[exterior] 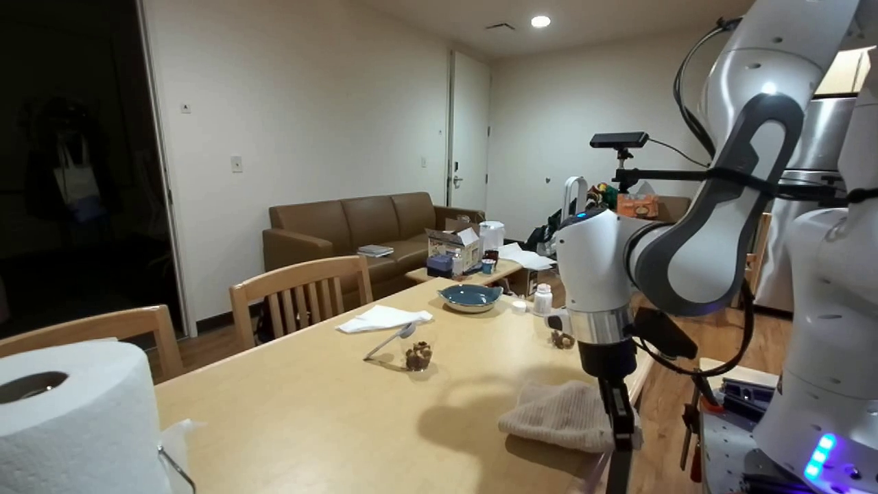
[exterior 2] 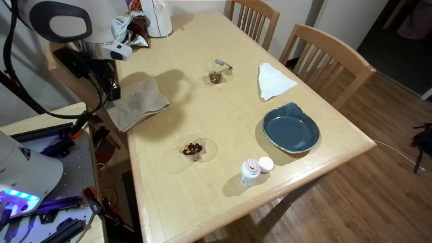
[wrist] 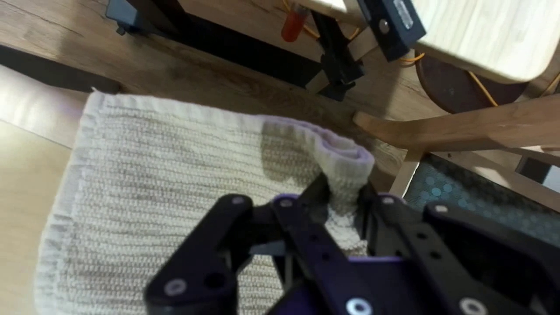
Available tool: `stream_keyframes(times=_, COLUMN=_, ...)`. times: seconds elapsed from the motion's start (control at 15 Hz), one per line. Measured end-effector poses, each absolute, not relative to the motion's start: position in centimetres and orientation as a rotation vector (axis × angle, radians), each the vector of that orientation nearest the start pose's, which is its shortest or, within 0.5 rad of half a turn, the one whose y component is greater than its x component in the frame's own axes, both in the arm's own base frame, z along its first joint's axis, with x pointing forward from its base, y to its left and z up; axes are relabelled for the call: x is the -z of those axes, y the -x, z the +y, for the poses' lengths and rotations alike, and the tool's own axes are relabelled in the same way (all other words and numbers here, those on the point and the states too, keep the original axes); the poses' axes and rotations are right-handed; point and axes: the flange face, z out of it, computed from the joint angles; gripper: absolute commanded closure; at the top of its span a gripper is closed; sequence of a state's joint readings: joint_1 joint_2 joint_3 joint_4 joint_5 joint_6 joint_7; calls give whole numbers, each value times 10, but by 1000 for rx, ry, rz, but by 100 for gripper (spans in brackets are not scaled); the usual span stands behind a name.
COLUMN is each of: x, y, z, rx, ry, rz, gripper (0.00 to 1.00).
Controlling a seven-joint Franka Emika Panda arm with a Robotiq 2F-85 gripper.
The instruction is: Use the towel to wipe the table
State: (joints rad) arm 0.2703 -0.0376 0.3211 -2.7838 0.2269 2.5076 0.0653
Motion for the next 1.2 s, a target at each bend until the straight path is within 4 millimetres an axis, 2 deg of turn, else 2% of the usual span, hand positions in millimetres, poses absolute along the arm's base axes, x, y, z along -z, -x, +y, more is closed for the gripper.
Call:
stream_keyframes(times=0.4, x=-255, y=-314, z=186, rx=-258, ry=3179, rz=-761, gripper=95)
stream_keyframes(times=0.8, x=-301, y=-329, z=178, rx=-166, ry=3258, rz=-866, gripper=95)
stream_keyframes(times=1.2, x=-348, y=-350, z=184, rx=-162, ry=3324, rz=-997, gripper=95)
